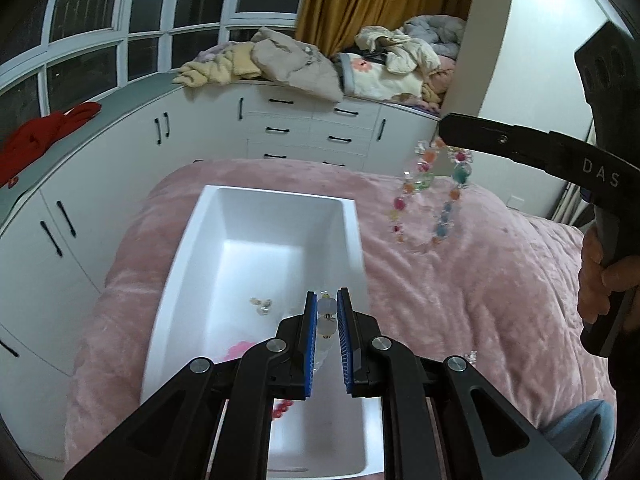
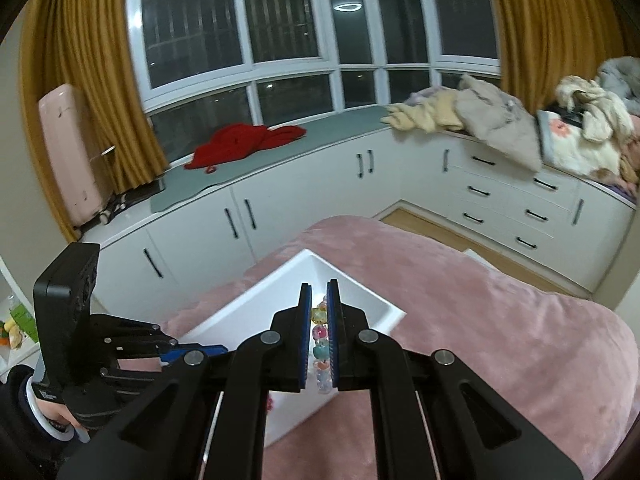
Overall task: Organize jewelry
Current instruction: 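Carry both bracelets into the white tray and open both grippers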
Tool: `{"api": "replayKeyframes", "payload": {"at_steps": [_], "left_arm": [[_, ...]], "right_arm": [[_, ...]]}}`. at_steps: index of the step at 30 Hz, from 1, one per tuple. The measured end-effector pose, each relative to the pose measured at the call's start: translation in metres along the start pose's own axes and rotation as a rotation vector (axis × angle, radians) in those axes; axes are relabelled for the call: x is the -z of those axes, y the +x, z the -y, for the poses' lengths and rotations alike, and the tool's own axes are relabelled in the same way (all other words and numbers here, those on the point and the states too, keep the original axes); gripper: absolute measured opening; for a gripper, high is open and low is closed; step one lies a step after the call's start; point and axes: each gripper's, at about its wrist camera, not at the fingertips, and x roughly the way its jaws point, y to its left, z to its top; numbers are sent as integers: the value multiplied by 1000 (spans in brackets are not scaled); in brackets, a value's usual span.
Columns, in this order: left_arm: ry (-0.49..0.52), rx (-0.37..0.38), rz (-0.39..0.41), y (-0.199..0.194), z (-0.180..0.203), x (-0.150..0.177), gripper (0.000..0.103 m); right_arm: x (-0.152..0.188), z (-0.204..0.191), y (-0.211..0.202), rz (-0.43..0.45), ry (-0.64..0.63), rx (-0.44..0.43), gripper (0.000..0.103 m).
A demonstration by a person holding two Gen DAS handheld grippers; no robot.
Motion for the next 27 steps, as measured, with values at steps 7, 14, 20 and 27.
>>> {"api": "replayKeyframes", "payload": {"at_steps": [7,14,20,27], "left_arm": [[-29,-31,-30,8,-24,4,15],[-65,-68,-130,34,-54,21,15],[-56,-86,-206,58,-68,38,15],[-34,-88,-252,78,-69,48,16]], "right_arm": [[-5,-31,46,-61,-18,-73,8],[12,-49,101,-178,-18,-113,8],[31,-49,138,-247,-7,-101,8],[52,-42,169,-318,4,-76,8]]}}
